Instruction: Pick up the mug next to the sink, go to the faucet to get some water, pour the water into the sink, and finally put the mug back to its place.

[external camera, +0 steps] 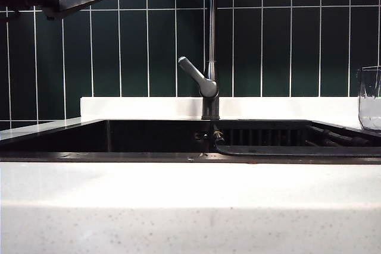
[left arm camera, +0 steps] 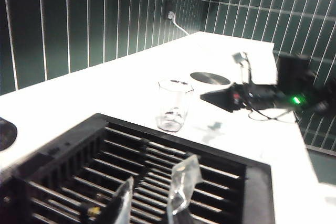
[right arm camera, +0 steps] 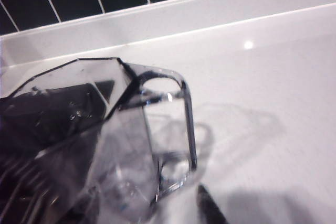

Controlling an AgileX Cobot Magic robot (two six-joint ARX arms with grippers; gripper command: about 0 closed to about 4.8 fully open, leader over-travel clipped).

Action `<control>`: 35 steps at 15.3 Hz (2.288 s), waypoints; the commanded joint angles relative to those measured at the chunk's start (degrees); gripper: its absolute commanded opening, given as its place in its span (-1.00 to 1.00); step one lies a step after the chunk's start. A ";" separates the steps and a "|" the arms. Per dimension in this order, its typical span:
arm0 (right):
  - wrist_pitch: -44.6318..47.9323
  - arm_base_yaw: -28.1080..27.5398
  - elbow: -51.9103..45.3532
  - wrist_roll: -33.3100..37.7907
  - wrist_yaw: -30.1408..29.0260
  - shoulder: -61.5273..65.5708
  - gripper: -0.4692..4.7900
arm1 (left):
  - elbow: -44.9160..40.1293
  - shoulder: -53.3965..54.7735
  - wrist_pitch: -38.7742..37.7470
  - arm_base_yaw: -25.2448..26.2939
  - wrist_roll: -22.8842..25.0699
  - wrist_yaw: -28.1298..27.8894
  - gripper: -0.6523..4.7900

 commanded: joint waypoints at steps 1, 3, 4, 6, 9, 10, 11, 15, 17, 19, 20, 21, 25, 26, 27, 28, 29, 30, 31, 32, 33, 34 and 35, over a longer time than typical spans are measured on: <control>4.07 -0.04 3.89 -3.17 -0.46 5.16 0.07 | 1.66 1.86 0.11 0.02 2.78 -0.15 0.01; 4.20 -0.04 6.84 -3.48 -0.63 8.02 0.07 | 5.62 6.62 -2.80 0.02 2.75 -2.62 0.63; 4.17 -0.04 7.78 -4.11 -0.63 8.72 0.07 | 7.76 9.38 -3.19 0.02 2.69 -2.71 0.63; 4.20 -0.04 8.74 -5.01 -0.76 9.70 0.07 | 10.64 13.44 -3.15 0.02 2.84 -2.73 0.63; 4.17 -0.26 9.07 -7.74 -0.76 11.39 0.07 | 17.31 22.03 -3.17 0.02 4.07 -1.09 0.75; 4.35 -0.28 9.14 -8.39 -0.74 11.96 0.07 | 19.26 24.44 -3.19 0.02 3.78 -0.96 0.83; 4.57 -0.31 9.14 -9.55 -0.74 12.52 0.07 | 20.81 26.40 -3.13 0.00 3.82 -0.85 0.92; 7.65 -0.92 9.29 -12.22 -0.76 16.68 0.07 | 25.20 30.80 -3.10 -0.04 4.13 0.28 0.97; 8.61 -1.53 10.67 -12.22 -1.25 20.44 0.07 | 27.74 32.39 -3.19 -0.04 4.07 0.74 0.97; 8.92 -2.51 12.85 -12.22 -5.75 23.45 0.06 | 30.08 33.73 -3.21 -0.04 4.04 1.55 0.96; 8.92 -2.64 13.66 -12.22 -6.27 24.20 0.05 | 30.71 34.12 -3.26 -0.04 4.07 1.55 0.96; 8.98 -2.93 14.60 -12.22 -7.17 24.83 0.05 | 31.26 34.51 -3.26 -0.04 4.04 1.55 0.95; 8.81 -3.56 17.66 -12.24 -10.64 26.43 0.03 | 33.94 36.83 -3.30 -0.44 4.07 1.57 0.95; 8.96 -3.56 18.08 -12.24 -11.30 26.82 -0.04 | 34.93 37.66 -3.69 -0.50 4.04 1.64 0.95; 8.85 -3.56 18.45 -12.26 -11.30 27.08 -0.06 | 35.76 38.38 -4.11 -0.90 4.07 1.92 0.95; 8.92 -3.52 18.84 -12.24 -11.41 27.45 -0.07 | 37.77 39.89 -5.20 -1.33 4.04 2.62 0.95; 9.40 -3.54 18.95 -12.26 -11.61 27.69 -0.07 | 39.93 41.53 -5.99 -2.05 4.04 2.64 0.95; 9.40 -3.69 19.10 -12.24 -11.74 27.96 -0.07 | 41.24 42.51 -6.03 -2.19 3.85 2.64 0.95; 9.57 -3.80 19.21 -12.24 -11.93 28.37 -0.07 | 42.56 43.39 -6.51 -2.67 3.87 2.51 0.95; 9.64 -3.82 19.21 -12.24 -11.93 28.52 -0.08 | 43.89 44.35 -6.71 -2.84 3.82 2.47 0.95; 9.57 -3.82 19.21 -12.24 -11.93 28.65 -0.43 | 45.31 45.27 -6.91 -3.02 3.85 2.40 0.95; 9.84 -3.82 19.30 -12.22 -11.93 28.96 -0.50 | 46.27 45.83 -6.99 -3.17 3.87 2.19 0.95; 9.53 -3.82 19.50 -12.22 -11.93 29.07 -0.50 | 46.95 46.31 -7.08 -3.17 3.91 1.36 0.95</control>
